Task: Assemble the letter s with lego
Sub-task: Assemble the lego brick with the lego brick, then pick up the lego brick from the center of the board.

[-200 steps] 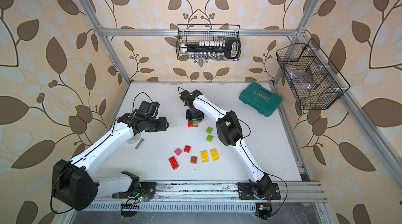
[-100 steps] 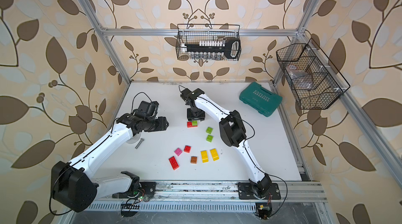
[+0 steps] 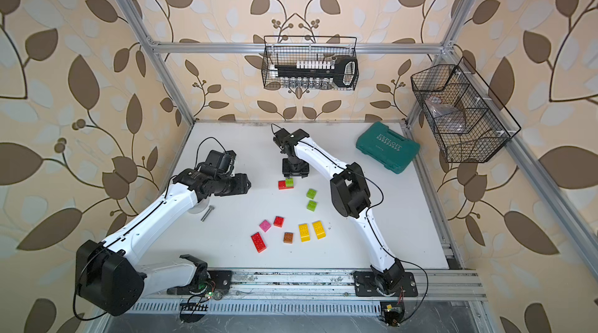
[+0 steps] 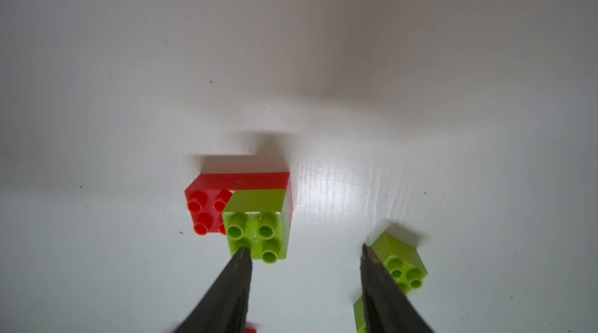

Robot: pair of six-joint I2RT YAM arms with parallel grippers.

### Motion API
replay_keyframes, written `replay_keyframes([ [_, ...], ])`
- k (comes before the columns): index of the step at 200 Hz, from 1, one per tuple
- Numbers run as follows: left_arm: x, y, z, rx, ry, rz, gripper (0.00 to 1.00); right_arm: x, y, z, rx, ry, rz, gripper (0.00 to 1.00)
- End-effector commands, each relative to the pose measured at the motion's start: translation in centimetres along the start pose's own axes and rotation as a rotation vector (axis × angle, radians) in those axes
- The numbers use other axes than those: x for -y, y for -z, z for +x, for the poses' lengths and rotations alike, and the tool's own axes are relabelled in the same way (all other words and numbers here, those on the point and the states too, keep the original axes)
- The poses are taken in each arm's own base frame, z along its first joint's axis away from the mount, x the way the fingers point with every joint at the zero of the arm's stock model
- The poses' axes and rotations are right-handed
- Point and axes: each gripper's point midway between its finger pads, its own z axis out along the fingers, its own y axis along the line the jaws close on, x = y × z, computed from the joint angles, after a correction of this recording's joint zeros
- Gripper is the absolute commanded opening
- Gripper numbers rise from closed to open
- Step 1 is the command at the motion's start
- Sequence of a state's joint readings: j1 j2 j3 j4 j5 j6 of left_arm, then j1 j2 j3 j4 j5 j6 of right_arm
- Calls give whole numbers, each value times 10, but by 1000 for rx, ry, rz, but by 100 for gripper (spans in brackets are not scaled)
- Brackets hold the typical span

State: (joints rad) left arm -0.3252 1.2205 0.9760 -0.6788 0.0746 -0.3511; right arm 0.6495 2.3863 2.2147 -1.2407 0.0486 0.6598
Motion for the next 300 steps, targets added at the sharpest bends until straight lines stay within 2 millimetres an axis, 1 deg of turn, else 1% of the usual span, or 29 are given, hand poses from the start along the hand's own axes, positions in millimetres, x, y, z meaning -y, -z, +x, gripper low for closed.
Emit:
replay_keyframes([
  [1,-4,2,-2,15,12,-5,59,6,-29,11,-64,17,52,51],
  [27,-4,3,-3,15,10,-4,59,10,-38,16,-85,14,69,51],
  [48,-4,3,-3,16,10,-3,59,13,-39,18,-87,13,79,51],
  [61,-4,3,-3,16,10,-2,59,13,-34,17,-77,14,76,50],
  [73,-4,3,-3,17,12,-2,59,12,-24,12,-51,11,68,51],
  [95,-3,4,-3,21,14,0,59,5,3,1,11,14,29,51],
  [112,-3,5,-3,23,12,1,59,0,31,-7,67,17,-4,51],
  [128,-4,6,-3,31,13,2,60,-4,56,-11,113,21,-28,52],
  [143,-3,8,-3,36,10,4,60,-5,79,-11,149,21,-51,53],
  [157,-3,9,-2,38,0,10,59,-1,100,-8,181,20,-67,53],
  [167,0,10,-2,38,-10,24,58,5,119,-6,220,18,-69,52],
  [184,9,9,2,13,-25,75,54,27,145,1,315,20,-38,53],
  [193,16,7,6,-12,-19,109,51,41,153,6,369,21,-29,52],
  [205,33,4,14,-41,-34,152,46,62,157,15,420,4,-19,51],
  [210,41,2,19,-50,-55,158,46,72,154,20,419,-10,-20,49],
  [217,58,0,27,-64,-109,156,46,86,150,28,402,-38,-33,46],
  [235,98,-8,50,-106,-223,131,46,117,130,51,320,-84,-64,40],
  [243,113,-15,61,-136,-244,121,46,127,125,61,309,-89,-78,39],
  [254,132,-23,76,-168,-268,116,46,140,122,72,316,-98,-90,38],
  [257,137,-23,78,-167,-273,122,46,144,121,76,317,-99,-94,38],
  [260,140,-32,85,-191,-280,105,46,147,122,78,323,-101,-99,38],
  [273,157,-44,100,-222,-292,93,46,160,121,90,328,-109,-108,38],
  [290,182,-59,113,-248,-322,77,46,177,121,103,318,-125,-114,39],
  [294,187,-62,115,-249,-331,65,46,181,121,105,315,-129,-112,39],
  [295,191,-59,112,-240,-332,73,46,182,121,106,316,-130,-112,39],
  [300,198,-65,115,-246,-351,60,46,187,121,108,315,-132,-112,40],
])
